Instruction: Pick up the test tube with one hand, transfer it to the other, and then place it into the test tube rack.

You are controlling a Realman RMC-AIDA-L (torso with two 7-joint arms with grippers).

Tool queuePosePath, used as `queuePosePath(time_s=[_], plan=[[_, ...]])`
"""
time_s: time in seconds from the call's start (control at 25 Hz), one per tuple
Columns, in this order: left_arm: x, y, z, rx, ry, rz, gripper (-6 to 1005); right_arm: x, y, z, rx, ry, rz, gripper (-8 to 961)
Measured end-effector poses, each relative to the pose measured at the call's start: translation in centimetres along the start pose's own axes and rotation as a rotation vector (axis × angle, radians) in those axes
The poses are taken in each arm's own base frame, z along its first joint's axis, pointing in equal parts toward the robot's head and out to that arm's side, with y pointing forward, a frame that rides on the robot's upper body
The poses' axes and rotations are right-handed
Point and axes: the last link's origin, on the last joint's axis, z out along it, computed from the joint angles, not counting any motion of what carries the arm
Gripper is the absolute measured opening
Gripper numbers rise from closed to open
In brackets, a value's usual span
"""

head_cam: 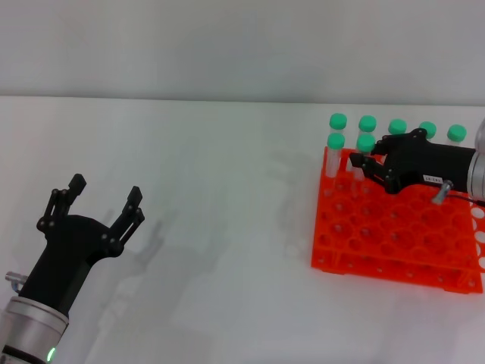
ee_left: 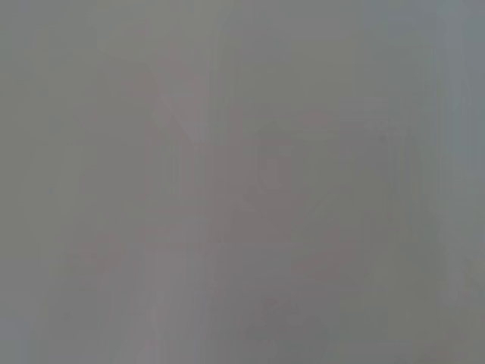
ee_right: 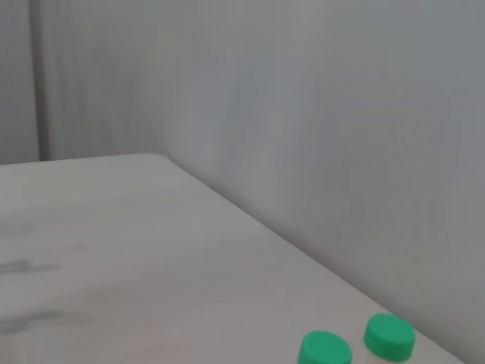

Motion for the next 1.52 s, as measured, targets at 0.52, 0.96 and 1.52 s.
queuePosePath(time_s=[0.52, 0.96, 1.52], plan=[[0.1, 0.0, 0.2, -0.001, 0.005, -0.004, 894, 1.0, 0.1, -1.6, -0.002, -0.007, 0.047, 457], [0.2, -0.1, 0.3, 0.003, 0.008, -0.028, 894, 5.0, -0.7, -11.6, 0.131, -0.182, 0.210, 842], [0.8, 0.3, 2.2, -0.033, 0.032, -0.066, 894, 14.4, -0.2, -19.0, 0.961, -0.314, 0.204, 874]])
